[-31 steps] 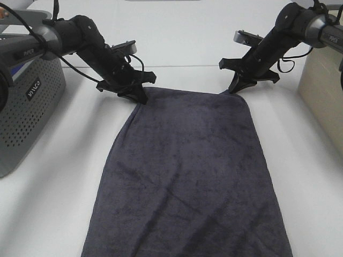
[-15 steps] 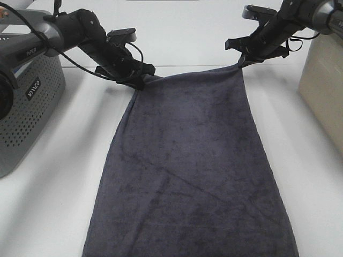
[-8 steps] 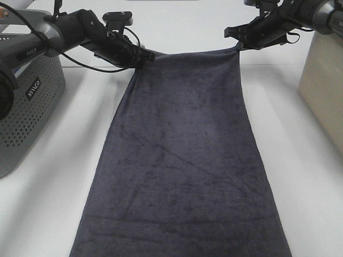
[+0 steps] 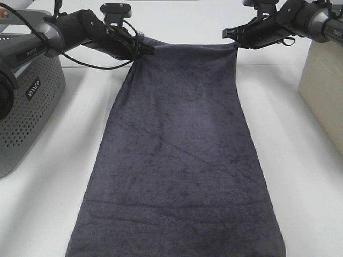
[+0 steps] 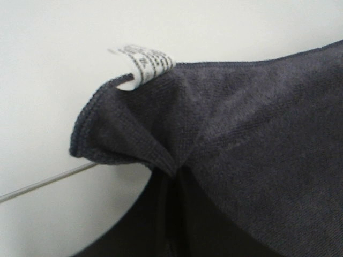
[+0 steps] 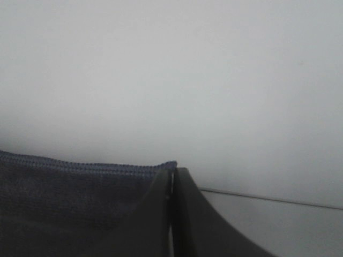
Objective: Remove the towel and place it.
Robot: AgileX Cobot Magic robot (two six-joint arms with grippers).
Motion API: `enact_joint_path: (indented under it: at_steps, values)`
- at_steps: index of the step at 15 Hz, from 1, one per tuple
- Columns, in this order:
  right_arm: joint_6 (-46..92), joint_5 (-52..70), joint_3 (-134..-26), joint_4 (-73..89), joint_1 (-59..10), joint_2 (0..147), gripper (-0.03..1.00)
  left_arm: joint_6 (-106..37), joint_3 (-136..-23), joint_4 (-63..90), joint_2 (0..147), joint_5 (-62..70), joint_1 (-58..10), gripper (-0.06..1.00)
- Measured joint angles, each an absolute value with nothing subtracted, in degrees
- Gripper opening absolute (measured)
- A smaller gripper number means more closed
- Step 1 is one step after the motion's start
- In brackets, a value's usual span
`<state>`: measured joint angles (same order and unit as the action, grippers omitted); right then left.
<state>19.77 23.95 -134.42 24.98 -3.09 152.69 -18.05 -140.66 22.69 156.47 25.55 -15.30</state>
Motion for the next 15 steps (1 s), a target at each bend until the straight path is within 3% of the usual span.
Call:
enact_joint_path:
  at_steps: [8, 10, 12, 13, 15]
  values:
    - [20.28, 21.49, -134.36, 26.81, -3.09, 155.79, 0.01, -18.05, -140.66, 22.63, 160.37, 20.23, -15.30, 0.02]
    - [21.31, 20.63, -134.30, 28.19, -3.09, 155.79, 0.17, -18.05, -140.66, 23.03, 161.63, 16.50, -15.30, 0.23]
    - [21.31, 20.57, -134.30, 28.59, -3.09, 155.84, 0.45, -18.05, -140.66, 24.35, 162.38, 13.52, -15.30, 0.58]
    - [21.31, 20.51, -134.30, 28.59, -3.09, 155.84, 0.57, -18.05, -140.66, 24.75, 162.38, 13.41, -15.30, 0.71]
    - [21.31, 20.86, -134.30, 28.59, -3.09, 155.90, 0.65, -18.05, -140.66, 25.38, 162.38, 13.18, -15.30, 0.80]
